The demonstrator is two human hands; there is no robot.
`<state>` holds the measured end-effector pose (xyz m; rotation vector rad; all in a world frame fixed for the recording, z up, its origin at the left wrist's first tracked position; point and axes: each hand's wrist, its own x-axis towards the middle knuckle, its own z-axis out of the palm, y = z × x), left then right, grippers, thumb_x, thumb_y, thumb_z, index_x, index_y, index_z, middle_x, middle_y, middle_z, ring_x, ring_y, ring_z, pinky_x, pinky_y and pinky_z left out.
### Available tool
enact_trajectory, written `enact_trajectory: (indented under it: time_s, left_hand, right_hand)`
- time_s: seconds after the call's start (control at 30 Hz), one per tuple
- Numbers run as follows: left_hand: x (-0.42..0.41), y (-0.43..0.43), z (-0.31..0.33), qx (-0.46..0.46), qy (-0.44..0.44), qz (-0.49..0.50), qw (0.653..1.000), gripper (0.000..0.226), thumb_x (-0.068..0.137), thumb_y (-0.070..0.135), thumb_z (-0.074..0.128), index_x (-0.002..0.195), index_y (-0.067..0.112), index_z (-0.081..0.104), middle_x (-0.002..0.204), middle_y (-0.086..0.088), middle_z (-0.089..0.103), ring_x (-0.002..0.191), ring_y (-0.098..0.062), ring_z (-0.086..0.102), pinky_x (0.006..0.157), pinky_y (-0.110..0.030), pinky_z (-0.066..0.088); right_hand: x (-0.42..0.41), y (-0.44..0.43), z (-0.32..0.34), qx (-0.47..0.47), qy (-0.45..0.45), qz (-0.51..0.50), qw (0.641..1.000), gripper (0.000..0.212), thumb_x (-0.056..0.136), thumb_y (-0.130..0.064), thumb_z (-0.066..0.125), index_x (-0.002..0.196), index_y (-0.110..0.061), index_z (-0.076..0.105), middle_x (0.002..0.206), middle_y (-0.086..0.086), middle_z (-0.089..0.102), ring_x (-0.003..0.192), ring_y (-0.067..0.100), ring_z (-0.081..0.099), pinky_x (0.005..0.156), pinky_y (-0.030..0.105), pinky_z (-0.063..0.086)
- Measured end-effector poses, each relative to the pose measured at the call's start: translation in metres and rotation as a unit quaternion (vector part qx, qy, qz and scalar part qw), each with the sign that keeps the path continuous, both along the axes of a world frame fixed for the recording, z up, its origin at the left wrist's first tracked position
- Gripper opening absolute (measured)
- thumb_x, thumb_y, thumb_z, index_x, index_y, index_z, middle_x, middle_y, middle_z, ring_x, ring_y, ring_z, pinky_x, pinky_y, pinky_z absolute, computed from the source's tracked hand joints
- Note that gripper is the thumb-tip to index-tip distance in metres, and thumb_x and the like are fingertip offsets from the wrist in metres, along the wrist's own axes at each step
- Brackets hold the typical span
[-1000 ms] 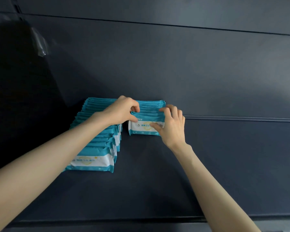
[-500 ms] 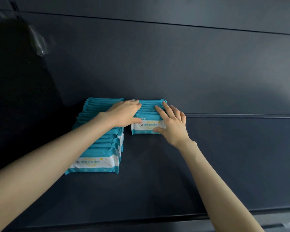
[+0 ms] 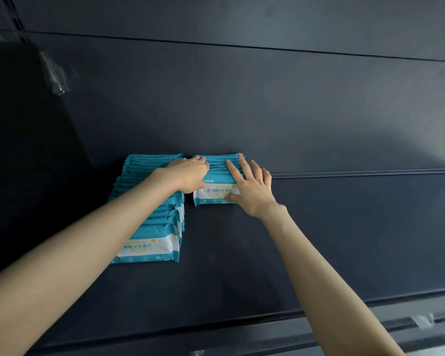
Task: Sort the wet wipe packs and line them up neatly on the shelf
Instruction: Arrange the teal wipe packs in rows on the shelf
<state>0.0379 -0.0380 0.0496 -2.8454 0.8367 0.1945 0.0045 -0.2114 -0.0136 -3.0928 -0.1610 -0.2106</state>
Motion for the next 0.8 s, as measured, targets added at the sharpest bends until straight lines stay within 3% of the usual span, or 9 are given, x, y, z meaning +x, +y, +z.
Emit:
enact_trajectory:
  time_s: [0.13,0.27,0.4,0.57,0.67,0.8]
  left_hand:
    - [-0.009,0.0,0.009,-0.021,-0.009,0.021,1.0,0.056,0.096,0.039,0.048,0.14,0.006,0.038,0.153,-0.01,0.027,0.141,-0.025,0.025,0.113,-0.044,0.024]
    - [-0.031,-0.006,0.025,-0.102,-0.086,0.012,0.991,0.047,0.096,0.037,0.048,0.136,0.012,0.045,0.144,-0.005,0.039,0.13,-0.025,0.036,0.103,-0.041,0.032]
    - [-0.065,-0.024,0.038,-0.221,-0.172,-0.02,0.96,0.042,0.097,0.034,0.048,0.135,0.017,0.047,0.138,0.002,0.048,0.127,-0.021,0.039,0.099,-0.037,0.032]
    - [-0.125,-0.073,0.026,-0.357,-0.215,-0.087,0.905,0.033,0.092,0.029,0.056,0.119,0.011,0.061,0.116,-0.003,0.063,0.11,-0.028,0.054,0.088,-0.038,0.039]
    - [-0.173,-0.118,0.005,-0.407,-0.2,-0.129,0.882,0.034,0.087,0.031,0.055,0.113,0.011,0.064,0.108,-0.002,0.066,0.101,-0.027,0.059,0.085,-0.04,0.047]
    - [-0.249,-0.185,-0.043,-0.446,-0.115,-0.152,0.874,0.035,0.089,0.035,0.052,0.114,0.013,0.063,0.109,0.002,0.065,0.101,-0.02,0.058,0.086,-0.034,0.045]
  right_hand:
    - [-0.01,-0.001,0.015,0.041,-0.014,-0.004,0.999,0.08,0.092,-0.049,0.052,0.152,-0.025,0.005,0.16,0.003,-0.008,0.145,0.031,-0.002,0.115,0.046,0.003]
    - [-0.034,-0.011,0.039,0.108,-0.088,-0.009,0.99,0.057,0.094,-0.038,0.052,0.145,-0.021,0.034,0.159,0.005,0.011,0.142,0.029,0.013,0.112,0.042,0.015]
    - [-0.072,-0.032,0.054,0.146,-0.17,-0.027,0.974,0.041,0.096,-0.032,0.052,0.132,-0.014,0.051,0.151,0.009,0.033,0.132,0.031,0.033,0.104,0.039,0.028]
    - [-0.146,-0.076,0.05,0.19,-0.274,-0.061,0.941,0.031,0.092,-0.027,0.057,0.117,-0.01,0.062,0.129,0.009,0.057,0.11,0.031,0.054,0.091,0.04,0.042]
    - [-0.209,-0.113,0.032,0.197,-0.309,-0.103,0.925,0.032,0.091,-0.032,0.053,0.111,-0.011,0.065,0.118,0.006,0.063,0.098,0.028,0.059,0.083,0.037,0.048]
    - [-0.305,-0.165,-0.006,0.195,-0.279,-0.156,0.927,0.034,0.093,-0.035,0.048,0.113,-0.014,0.064,0.118,0.002,0.063,0.102,0.024,0.059,0.085,0.036,0.047]
